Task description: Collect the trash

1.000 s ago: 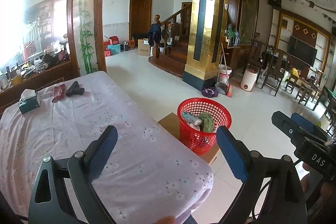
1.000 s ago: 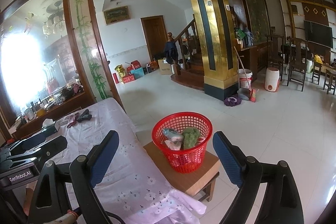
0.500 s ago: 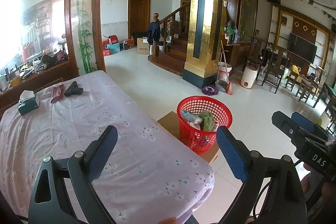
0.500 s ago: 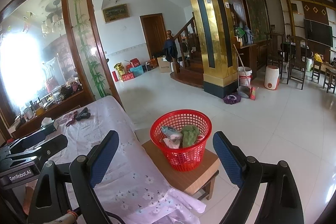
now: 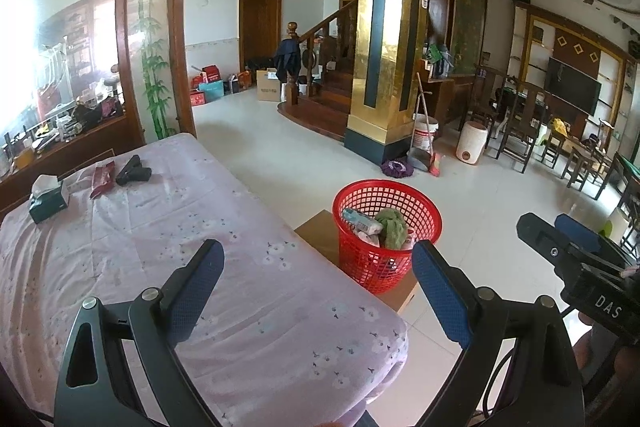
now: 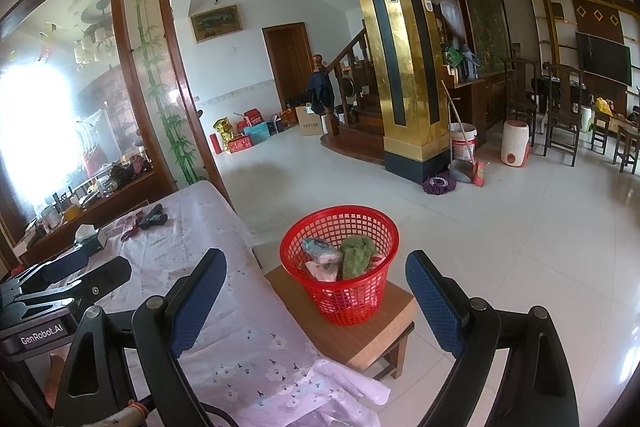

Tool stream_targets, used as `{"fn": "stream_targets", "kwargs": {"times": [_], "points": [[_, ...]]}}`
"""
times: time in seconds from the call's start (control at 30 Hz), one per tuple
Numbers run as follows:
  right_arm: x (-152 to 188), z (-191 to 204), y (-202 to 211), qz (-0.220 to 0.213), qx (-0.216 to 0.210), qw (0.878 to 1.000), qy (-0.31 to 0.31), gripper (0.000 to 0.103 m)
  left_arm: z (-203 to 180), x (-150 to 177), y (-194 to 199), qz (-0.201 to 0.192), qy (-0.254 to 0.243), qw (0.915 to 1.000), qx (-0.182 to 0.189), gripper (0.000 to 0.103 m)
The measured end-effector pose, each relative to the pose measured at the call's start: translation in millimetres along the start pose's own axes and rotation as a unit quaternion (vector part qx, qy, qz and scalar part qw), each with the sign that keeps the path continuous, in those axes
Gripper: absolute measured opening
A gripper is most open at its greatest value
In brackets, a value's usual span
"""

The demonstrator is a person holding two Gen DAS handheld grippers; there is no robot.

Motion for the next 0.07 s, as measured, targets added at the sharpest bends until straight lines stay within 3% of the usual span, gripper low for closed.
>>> {"fn": "stream_targets", "kwargs": {"times": [0.07], "points": [[3.6, 2.4, -10.5, 0.013, -0.006, 1.000, -0.002, 0.095, 11.8, 3.8, -6.3, 0.015, 0.010, 0.9998, 0.000, 0.094]]}}
Point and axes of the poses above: each gripper's, at about its wrist camera, not at the fingertips, and y roughly against the way its jaws point, z to its left, x to its underside, the point moved 2 cm from there along -y, roughly the way its jaws point, and after that the axes turned 1 degree about -y, right-handed, at the moved point
